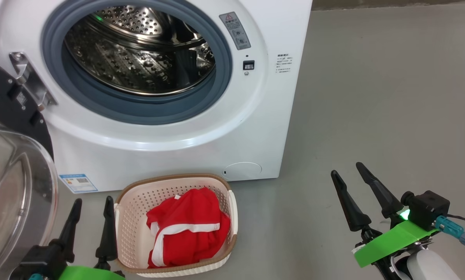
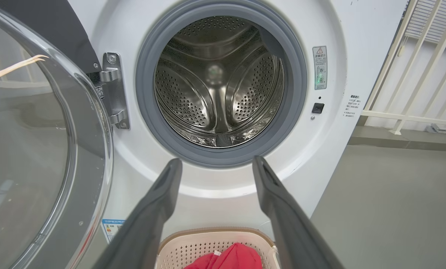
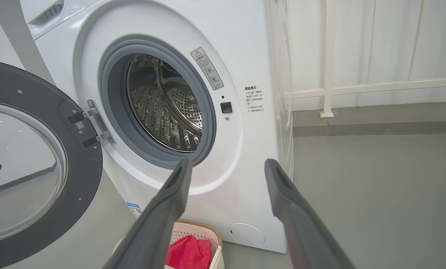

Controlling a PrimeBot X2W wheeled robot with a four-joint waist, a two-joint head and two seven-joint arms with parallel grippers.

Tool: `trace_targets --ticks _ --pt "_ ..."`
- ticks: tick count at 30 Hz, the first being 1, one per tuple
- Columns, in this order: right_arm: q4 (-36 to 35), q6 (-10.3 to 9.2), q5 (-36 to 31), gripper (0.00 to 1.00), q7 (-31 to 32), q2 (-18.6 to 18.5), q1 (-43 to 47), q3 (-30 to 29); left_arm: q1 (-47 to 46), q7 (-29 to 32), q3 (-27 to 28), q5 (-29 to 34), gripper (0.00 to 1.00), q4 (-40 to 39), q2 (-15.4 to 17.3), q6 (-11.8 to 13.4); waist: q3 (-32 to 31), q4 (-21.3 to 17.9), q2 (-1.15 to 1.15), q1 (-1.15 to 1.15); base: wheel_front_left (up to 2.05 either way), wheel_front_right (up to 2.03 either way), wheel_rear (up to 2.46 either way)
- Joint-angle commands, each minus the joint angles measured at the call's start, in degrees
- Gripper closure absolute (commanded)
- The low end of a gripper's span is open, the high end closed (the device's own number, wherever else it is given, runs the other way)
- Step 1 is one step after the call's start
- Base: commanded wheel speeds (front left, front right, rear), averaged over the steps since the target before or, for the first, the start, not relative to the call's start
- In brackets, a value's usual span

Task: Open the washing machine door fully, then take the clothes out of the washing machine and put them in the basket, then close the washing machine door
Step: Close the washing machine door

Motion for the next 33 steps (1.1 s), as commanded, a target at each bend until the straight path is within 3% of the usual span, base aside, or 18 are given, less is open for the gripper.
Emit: trace_targets --ticks 1,33 --pt "-1.25 0.09 0.63 0.00 -0.27 -0.47 0.39 0.99 -0.49 -0.54 1.88 -0.21 0.00 -1.08 1.27 0.60 -0.01 0.32 0.00 0.00 0.00 0.00 0.00" --pt "-0.90 0.09 1.07 0.00 -0.27 0.26 1.02 1.36 0.27 -0.46 2.27 -1.23 0.00 -0.99 1.37 3.36 -1.28 15.66 0.00 0.00 0.00 0.00 0.00"
